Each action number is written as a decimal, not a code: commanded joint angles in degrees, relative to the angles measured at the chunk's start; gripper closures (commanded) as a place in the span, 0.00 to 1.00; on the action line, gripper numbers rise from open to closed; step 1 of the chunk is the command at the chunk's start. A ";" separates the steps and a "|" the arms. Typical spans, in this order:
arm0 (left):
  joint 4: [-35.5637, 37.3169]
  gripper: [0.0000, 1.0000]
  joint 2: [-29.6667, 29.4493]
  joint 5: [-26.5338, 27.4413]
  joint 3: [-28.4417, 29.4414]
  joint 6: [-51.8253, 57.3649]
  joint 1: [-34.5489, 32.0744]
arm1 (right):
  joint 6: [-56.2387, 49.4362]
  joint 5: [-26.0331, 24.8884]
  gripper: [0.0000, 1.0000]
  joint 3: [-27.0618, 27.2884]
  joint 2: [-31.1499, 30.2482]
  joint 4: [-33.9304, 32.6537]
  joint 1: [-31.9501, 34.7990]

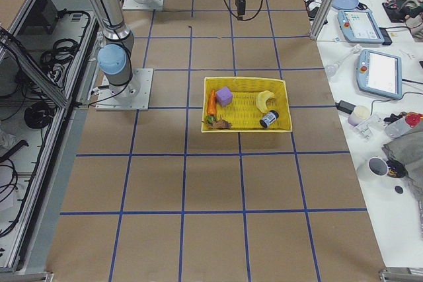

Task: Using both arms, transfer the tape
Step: 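Open the left gripper to release the tape roll in the basket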

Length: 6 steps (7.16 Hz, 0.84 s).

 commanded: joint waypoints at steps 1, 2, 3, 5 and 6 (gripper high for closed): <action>-7.67 0.00 5.91 1.29 0.31 -15.35 -8.74 | -0.08 -0.02 0.00 0.00 0.09 0.00 0.00; -12.84 0.00 8.20 1.21 0.31 -19.34 -12.00 | -0.09 -0.11 0.00 -0.08 0.00 0.00 0.00; -17.15 0.00 10.57 0.60 0.31 -23.21 -14.64 | -0.09 -0.20 0.00 -0.26 0.09 0.08 0.00; -26.81 0.00 14.45 -0.46 2.75 -28.66 -20.52 | 0.00 -0.55 0.00 -1.05 0.09 1.83 0.00; -32.17 0.00 15.60 -0.38 5.91 -34.18 -24.30 | 0.00 -0.64 0.00 -1.05 0.09 1.84 0.00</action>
